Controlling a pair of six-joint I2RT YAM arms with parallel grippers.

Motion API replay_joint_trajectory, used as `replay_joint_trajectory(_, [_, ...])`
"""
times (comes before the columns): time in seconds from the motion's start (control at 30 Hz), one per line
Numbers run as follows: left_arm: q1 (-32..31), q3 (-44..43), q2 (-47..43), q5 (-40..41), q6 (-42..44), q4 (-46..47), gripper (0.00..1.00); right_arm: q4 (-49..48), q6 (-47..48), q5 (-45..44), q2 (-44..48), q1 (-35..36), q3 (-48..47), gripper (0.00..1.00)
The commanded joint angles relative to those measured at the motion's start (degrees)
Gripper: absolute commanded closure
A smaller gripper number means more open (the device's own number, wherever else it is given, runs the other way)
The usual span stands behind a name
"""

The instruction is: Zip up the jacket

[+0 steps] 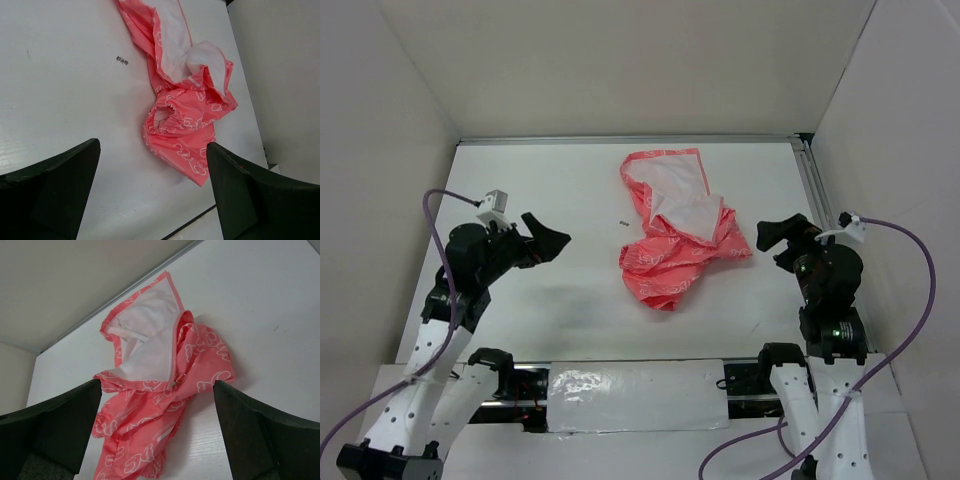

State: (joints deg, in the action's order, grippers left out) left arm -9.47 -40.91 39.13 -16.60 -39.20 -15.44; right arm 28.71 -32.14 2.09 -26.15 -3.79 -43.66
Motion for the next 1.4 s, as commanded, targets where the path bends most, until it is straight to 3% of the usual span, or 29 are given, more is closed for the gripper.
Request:
replay_joint_trajectory(0.0, [-0.11,-3.65,4.88,-2.47,1.05,2.61,0.01,4.06,0.06,-4.45,-1.0,-0.16,-4.94,0.0])
replay_joint_trajectory(0.27, [-0.54,-17.44,29.45,-8.45,4.66,5.07,0.01,6.18,-1.26,-3.76,-10.14,-0.16,-8.37,0.0])
replay_joint_trajectory(0.43, [-2.47,-34.39,47.41,-6.52,7.11,1.22,0.01,4.34,-3.98,-0.42,-20.85,1.24,-9.07,0.0])
replay_joint_trajectory(0.73, [-4.67,-63.31,79.39,-3.97,9.14,-8.45,0.01,3.2,-9.42,-9.81,-37.47,9.24,-15.22,0.0])
replay_joint_trajectory(0.9, [-5.29,-73.42,88.29,-2.47,9.84,-11.1,0.01,1.79,-11.89,-8.33,-48.63,11.78,-18.56,0.0])
replay_joint_trajectory(1.2, [-6.34,-77.04,96.21,-11.42,11.43,-3.81,0.01,0.82,-14.08,-8.32,-67.7,14.78,-26.65,0.0])
replay_joint_trajectory(1.3, [-6.78,-78.88,98.32,-13.54,11.34,-1.53,0.01,4.59,-16.8,-12.87,-71.66,14.95,-29.55,0.03])
replay_joint_trajectory(1.37, [-7.31,-81.16,100.69,-14.33,11.43,-0.64,0.01,6.71,-18.21,-15.17,-73.16,14.95,-30.08,0.1])
